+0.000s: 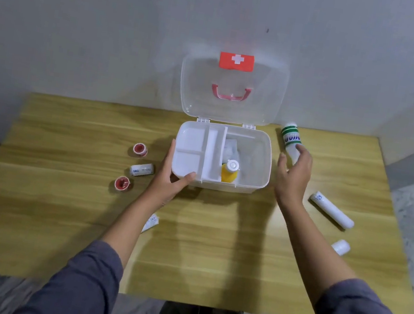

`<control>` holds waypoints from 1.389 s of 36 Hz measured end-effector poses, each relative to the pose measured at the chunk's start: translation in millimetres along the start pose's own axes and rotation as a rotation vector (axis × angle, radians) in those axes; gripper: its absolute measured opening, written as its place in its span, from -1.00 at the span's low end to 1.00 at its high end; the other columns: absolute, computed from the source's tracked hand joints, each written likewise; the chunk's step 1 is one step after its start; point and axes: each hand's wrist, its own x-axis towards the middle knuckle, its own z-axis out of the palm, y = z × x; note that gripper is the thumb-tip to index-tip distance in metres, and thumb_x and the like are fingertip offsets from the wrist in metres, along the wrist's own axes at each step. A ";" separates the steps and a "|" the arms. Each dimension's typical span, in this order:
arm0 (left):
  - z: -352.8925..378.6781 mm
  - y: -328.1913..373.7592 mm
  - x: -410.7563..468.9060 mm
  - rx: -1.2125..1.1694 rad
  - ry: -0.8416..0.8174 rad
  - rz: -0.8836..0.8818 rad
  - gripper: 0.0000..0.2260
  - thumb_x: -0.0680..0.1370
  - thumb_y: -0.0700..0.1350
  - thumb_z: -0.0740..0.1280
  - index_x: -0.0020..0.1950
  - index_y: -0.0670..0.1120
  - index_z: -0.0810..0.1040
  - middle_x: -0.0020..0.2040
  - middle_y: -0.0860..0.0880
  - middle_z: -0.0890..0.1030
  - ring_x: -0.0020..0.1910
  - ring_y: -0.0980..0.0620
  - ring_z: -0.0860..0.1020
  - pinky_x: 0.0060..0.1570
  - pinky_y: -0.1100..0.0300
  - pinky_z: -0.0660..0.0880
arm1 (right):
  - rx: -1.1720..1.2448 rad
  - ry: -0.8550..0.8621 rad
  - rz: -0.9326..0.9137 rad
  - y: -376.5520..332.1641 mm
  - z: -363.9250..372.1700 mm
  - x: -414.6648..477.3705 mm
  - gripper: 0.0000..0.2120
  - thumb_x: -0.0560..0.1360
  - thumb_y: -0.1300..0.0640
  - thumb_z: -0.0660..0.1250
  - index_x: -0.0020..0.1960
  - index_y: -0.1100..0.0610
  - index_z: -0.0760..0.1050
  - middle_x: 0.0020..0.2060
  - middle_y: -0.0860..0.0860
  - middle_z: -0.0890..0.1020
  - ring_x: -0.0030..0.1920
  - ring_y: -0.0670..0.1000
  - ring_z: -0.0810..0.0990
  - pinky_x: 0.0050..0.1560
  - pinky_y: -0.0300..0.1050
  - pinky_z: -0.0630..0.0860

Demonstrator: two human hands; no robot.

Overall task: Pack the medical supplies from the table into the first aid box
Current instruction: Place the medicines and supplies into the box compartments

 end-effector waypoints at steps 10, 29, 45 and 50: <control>2.3 -3.9 0.0 0.006 0.031 0.006 -0.23 0.50 -0.03 0.36 0.48 0.23 -0.13 0.51 0.24 -0.01 0.47 0.27 0.03 0.33 0.29 0.11 | -0.098 -0.028 0.210 36.1 17.4 43.6 -0.52 0.53 0.22 0.21 0.42 0.21 0.20 0.34 0.19 0.37 0.33 0.16 0.35 0.34 -0.06 0.27; 2.5 5.8 -3.8 -0.033 0.015 0.009 -0.21 0.50 -0.08 0.37 0.50 0.14 -0.11 0.50 0.18 0.06 0.45 0.19 0.09 0.32 0.26 0.13 | 0.004 0.057 0.105 -16.5 -50.0 14.1 -0.79 0.47 0.08 0.33 0.01 0.20 0.52 -0.20 0.09 0.58 -0.17 0.06 0.49 -0.24 -0.17 0.33; -1.9 7.5 -5.0 -0.025 -0.025 0.040 -0.20 0.49 -0.07 0.37 0.51 0.10 -0.13 0.53 0.05 0.04 0.45 0.12 0.08 0.30 0.20 0.14 | -0.092 -0.088 -0.333 -66.2 -50.3 -43.3 -0.81 0.42 0.24 0.41 0.02 0.25 0.52 -0.14 0.01 0.49 -0.31 -0.23 0.46 -0.21 -0.55 0.34; -3.6 7.9 -5.8 -0.020 -0.038 0.036 -0.19 0.49 -0.05 0.37 0.51 0.12 -0.15 0.54 0.06 0.01 0.49 0.05 0.04 0.32 0.19 0.11 | -0.173 -0.245 -0.313 -62.0 -31.3 -51.8 -0.76 0.42 0.23 0.41 0.07 0.25 0.51 -0.09 0.01 0.49 -0.30 -0.06 0.44 -0.21 -0.34 0.30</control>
